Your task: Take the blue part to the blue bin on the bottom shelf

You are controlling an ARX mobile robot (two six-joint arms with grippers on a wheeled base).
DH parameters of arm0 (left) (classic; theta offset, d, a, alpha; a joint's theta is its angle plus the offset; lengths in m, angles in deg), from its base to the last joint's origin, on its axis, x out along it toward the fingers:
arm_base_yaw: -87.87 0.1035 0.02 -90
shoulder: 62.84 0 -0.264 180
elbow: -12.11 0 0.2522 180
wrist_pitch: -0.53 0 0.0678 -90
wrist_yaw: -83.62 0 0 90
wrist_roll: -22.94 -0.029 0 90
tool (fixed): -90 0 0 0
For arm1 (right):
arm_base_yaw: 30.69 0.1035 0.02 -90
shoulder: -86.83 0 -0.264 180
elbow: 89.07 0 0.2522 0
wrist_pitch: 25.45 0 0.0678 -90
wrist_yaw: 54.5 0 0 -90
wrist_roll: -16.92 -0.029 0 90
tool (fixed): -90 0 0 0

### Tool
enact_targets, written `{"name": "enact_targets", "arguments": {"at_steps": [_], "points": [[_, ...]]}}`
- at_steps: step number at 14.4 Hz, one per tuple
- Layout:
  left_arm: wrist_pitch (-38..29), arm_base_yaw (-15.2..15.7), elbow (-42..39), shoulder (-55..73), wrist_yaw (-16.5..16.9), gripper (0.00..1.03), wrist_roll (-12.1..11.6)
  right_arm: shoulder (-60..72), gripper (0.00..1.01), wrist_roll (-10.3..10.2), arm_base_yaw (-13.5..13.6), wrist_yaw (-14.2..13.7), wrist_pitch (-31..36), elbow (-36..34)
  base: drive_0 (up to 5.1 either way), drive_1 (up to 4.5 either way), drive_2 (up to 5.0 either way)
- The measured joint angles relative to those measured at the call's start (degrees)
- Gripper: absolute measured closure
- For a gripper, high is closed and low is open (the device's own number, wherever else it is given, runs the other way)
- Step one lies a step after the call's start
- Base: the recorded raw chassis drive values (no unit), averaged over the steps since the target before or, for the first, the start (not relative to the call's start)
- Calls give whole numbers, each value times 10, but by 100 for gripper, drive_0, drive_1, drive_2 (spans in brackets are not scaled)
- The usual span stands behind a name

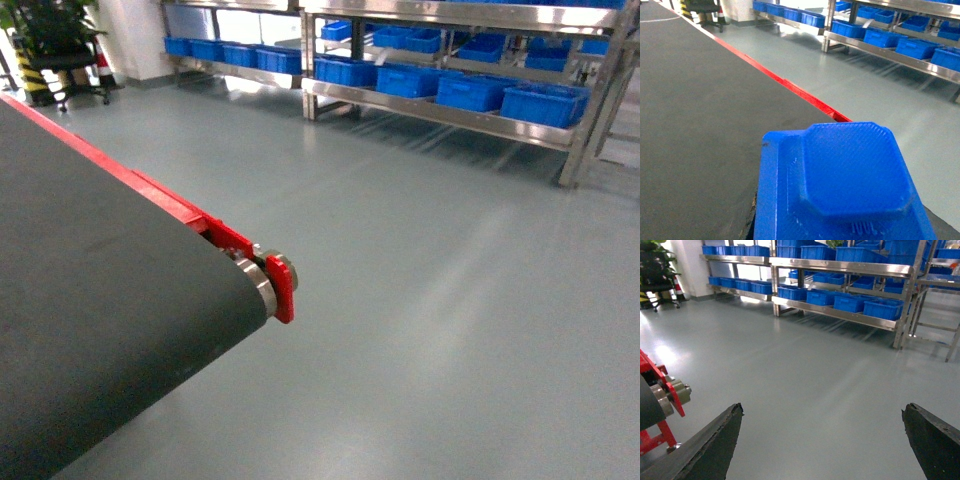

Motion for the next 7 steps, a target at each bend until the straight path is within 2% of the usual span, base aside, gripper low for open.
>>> {"name": "enact_targets", "arguments": {"at_steps": [7], "points": [[0, 0, 0, 0, 0, 59, 0, 0, 3, 0, 0, 0, 0, 0, -162, -162, -162]]}}
